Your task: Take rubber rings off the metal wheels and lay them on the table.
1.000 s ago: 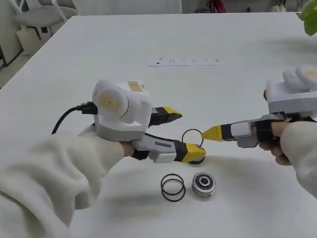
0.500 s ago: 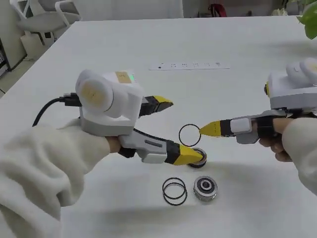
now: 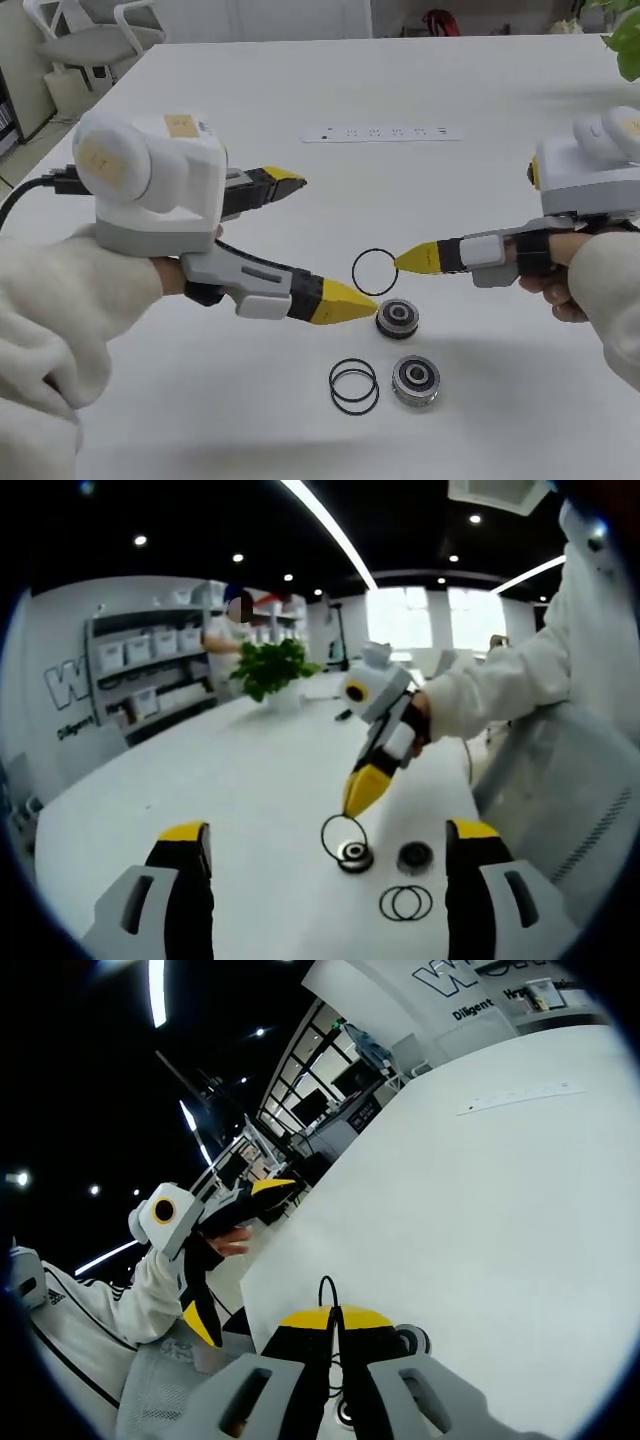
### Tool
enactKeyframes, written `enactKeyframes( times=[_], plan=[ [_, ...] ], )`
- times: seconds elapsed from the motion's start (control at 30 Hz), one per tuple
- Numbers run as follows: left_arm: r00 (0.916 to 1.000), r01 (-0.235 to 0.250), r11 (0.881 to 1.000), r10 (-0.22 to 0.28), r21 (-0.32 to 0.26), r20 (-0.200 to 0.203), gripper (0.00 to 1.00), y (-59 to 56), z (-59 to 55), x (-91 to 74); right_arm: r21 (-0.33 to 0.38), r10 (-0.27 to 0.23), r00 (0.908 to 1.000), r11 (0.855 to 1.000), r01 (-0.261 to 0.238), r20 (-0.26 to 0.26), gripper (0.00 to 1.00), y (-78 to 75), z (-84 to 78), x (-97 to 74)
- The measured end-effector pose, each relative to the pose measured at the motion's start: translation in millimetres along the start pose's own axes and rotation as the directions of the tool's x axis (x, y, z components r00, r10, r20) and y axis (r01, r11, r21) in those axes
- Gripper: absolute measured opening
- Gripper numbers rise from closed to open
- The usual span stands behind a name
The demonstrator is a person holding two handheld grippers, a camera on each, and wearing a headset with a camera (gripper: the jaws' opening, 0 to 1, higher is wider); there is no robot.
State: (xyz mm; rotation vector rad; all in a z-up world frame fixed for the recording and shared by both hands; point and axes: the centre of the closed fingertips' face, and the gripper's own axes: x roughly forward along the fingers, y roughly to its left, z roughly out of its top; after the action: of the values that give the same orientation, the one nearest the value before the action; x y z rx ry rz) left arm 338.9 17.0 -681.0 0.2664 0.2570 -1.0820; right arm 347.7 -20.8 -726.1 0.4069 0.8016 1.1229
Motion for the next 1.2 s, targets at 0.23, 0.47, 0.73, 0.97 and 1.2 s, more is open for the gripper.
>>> enactKeyframes(
  times=[0.23,0.47,0.73,0.97,1.2],
  plan=[
    [0.9997,0.015,1.0,-0.016,-0.009,-0.017,1.0,-4.4,-5.2,-4.8,-0.016,0.015,0.9995,1.0,-0.015,-0.027,0.0,7.0,-3.2,3.9],
    [0.9995,0.031,0.999,-0.031,-0.037,0.003,1.0,-17.2,-9.9,-20.2,-0.032,0.025,0.999,0.999,-0.026,-0.037,0.0,11.4,-3.7,6.3],
    [0.9993,0.026,0.999,-0.027,-0.039,-0.025,1.0,-31.1,-23.3,-34.3,-0.067,0.051,0.9961,0.996,-0.056,-0.072,0.0,25.3,-9.0,15.1],
    [0.9994,0.002,0.997,-0.005,-0.073,-0.033,1.0,-32.0,-35.3,-48.1,-0.074,0.053,0.9927,0.995,-0.062,-0.108,0.0,27.2,-18.0,20.1],
    [0.9987,-0.02,0.995,0.014,-0.102,-0.05,1.0,-35.7,-49.8,-56.7,-0.064,0.052,0.9853,0.996,-0.063,-0.163,0.0,26.2,-32.1,25.5]
  ],
)
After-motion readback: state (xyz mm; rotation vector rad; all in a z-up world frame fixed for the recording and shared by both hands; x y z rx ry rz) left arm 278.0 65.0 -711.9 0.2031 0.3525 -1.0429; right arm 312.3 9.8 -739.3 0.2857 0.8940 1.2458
